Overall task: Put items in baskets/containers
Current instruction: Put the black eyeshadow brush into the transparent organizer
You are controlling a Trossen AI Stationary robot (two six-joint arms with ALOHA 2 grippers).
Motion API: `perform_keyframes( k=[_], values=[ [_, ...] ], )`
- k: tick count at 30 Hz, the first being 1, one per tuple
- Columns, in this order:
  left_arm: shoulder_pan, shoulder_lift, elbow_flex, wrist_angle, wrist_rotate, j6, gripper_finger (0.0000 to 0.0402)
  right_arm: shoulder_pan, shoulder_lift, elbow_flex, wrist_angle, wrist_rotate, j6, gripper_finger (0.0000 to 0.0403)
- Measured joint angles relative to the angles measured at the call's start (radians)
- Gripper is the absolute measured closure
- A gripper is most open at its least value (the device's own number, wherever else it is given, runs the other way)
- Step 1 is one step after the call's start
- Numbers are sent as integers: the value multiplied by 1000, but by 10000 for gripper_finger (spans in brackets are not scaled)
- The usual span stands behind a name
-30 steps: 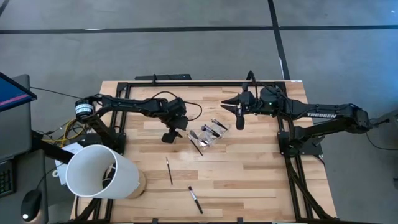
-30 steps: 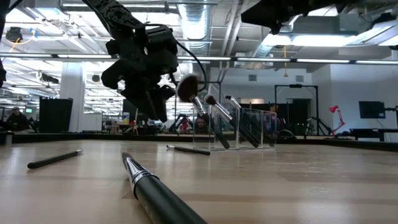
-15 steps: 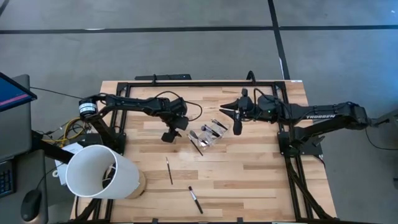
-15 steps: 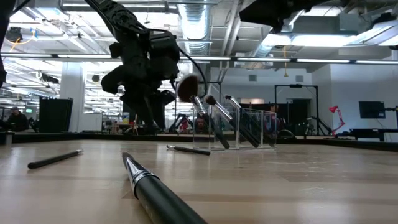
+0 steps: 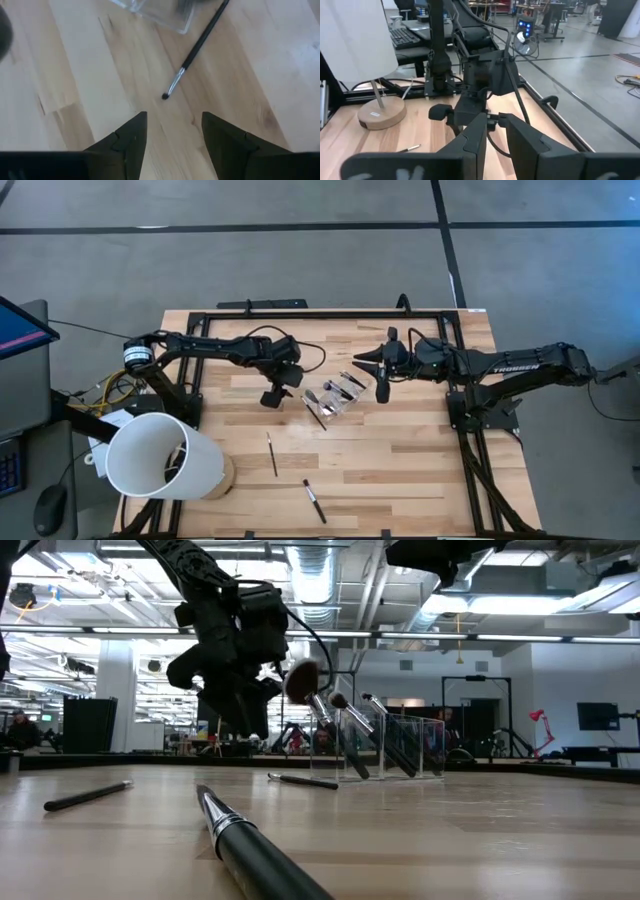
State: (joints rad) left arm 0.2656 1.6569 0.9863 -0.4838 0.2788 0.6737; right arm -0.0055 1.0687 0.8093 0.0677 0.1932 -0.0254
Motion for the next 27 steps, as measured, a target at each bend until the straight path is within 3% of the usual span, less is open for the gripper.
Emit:
perform_keyframes(
  k=[14,27],
  values=[
    [-28,0,0,82,86,49,204,-1,0,0,0,0,34,337],
    [-51,73,0,175,85,48,204,-1,0,-1,3,-2,35,337]
  ],
)
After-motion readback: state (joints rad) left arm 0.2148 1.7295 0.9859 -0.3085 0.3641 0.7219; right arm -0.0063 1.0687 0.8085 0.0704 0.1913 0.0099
